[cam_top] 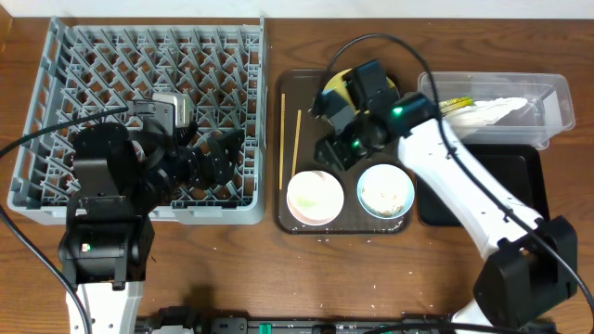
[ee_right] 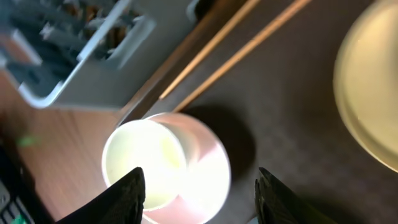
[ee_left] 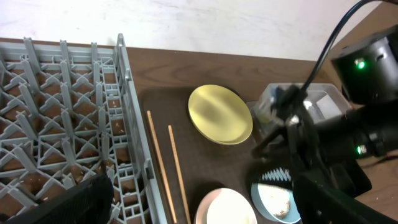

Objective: Sort waste into correct bins and load items into the dishwasher
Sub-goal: 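Lower the right gripper into the white cup and grasp its rim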

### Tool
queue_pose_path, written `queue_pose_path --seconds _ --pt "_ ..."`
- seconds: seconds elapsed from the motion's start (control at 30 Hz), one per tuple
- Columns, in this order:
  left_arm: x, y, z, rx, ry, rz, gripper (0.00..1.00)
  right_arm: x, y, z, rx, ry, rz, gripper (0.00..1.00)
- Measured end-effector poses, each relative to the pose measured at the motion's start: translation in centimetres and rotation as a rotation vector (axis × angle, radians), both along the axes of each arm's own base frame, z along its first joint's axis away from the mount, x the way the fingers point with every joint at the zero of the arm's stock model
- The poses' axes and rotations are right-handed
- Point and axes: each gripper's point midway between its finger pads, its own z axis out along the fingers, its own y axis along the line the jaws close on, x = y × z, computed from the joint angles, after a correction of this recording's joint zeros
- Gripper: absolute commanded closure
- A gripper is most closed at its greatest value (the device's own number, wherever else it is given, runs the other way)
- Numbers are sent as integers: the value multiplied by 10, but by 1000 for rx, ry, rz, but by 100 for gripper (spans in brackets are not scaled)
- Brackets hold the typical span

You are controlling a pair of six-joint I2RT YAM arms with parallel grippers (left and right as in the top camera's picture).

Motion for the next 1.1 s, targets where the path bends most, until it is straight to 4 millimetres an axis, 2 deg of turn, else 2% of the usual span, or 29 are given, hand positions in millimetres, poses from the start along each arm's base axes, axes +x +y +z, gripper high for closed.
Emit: queue_pose_path --seconds 0.1,0.23,0.47,0.53,0.63,0.77,0.87,0.93,1.1 --pt "0 0 0 0 0 0 6 -13 12 -4 -14 -4 64 48" --pt "0 0 0 0 0 0 6 -30 20 -21 -42 9 118 49" --pt "0 0 0 0 0 0 6 -38 15 -59 -75 28 128 55" --pt "0 0 0 0 0 0 7 -40 14 -65 -76 29 127 63" --pt "0 0 0 0 0 0 7 -40 12 -67 -80 31 124 76" --pt "0 0 0 0 0 0 7 -38 12 -67 -84 26 115 87" --pt "0 0 0 0 0 0 7 -37 10 -68 -94 22 109 88" --pt "0 0 0 0 0 0 7 -37 9 -68 -99 19 105 98" --pt "0 0 0 0 0 0 7 -34 7 -69 -107 23 72 99"
